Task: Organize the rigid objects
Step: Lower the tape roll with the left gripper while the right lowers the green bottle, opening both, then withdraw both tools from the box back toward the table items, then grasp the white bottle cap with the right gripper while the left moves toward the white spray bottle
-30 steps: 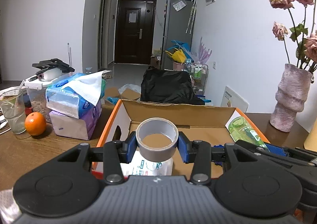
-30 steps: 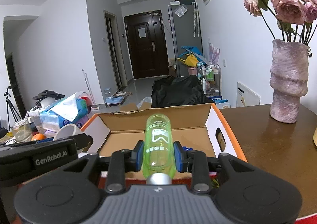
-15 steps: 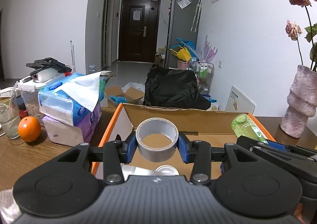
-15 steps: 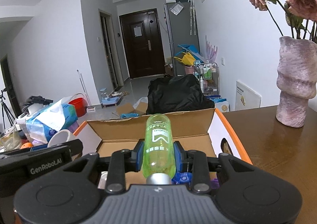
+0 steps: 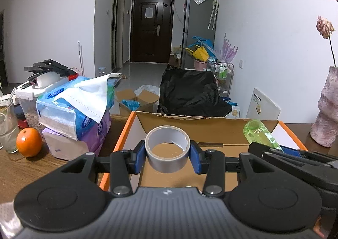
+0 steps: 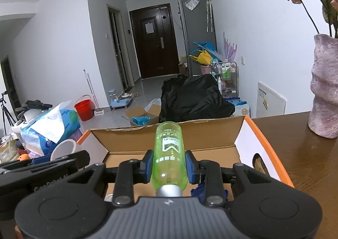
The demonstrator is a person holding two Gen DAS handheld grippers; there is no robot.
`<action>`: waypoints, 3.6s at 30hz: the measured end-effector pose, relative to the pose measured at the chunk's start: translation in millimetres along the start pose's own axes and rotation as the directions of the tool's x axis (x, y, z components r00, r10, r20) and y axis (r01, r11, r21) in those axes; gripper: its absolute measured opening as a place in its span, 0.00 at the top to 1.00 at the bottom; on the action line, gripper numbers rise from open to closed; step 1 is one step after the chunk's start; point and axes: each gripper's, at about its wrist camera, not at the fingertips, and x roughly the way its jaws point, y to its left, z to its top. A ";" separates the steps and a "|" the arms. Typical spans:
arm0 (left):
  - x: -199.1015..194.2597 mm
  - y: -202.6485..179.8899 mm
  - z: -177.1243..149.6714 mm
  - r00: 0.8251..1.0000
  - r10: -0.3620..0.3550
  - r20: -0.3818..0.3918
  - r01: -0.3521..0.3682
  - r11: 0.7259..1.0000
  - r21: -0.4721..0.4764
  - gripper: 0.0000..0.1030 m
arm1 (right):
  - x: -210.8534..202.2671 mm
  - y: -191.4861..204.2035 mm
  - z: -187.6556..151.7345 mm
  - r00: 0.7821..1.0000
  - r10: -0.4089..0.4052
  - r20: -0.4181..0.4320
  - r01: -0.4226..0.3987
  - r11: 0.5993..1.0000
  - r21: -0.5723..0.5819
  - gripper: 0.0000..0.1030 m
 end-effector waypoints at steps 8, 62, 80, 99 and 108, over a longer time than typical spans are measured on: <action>7.6 -1.3 -0.8 1.000 0.013 -0.008 -0.013 1.000 0.019 0.57 | 18.2 2.6 2.5 0.999 -0.005 -0.038 0.004 1.000 -0.013 0.71; -25.7 24.5 -11.3 0.996 0.088 0.021 -0.088 0.996 0.012 0.00 | -26.9 -20.3 -3.9 0.996 -0.083 -0.007 0.083 0.996 -0.037 0.00; -60.8 34.2 -37.3 0.997 0.076 0.018 -0.077 0.997 0.028 0.00 | -65.1 -14.7 -30.4 0.998 -0.067 -0.001 0.067 0.989 -0.131 0.00; -109.0 43.2 -71.6 0.998 0.056 0.003 -0.056 0.998 0.042 0.00 | -109.0 -5.2 -67.5 1.000 -0.025 -0.011 0.023 0.983 -0.180 0.00; -131.1 47.2 -92.4 0.998 0.052 -0.020 -0.051 0.997 0.053 0.00 | -129.5 -0.4 -84.6 0.999 -0.006 -0.037 -0.001 0.982 -0.190 0.00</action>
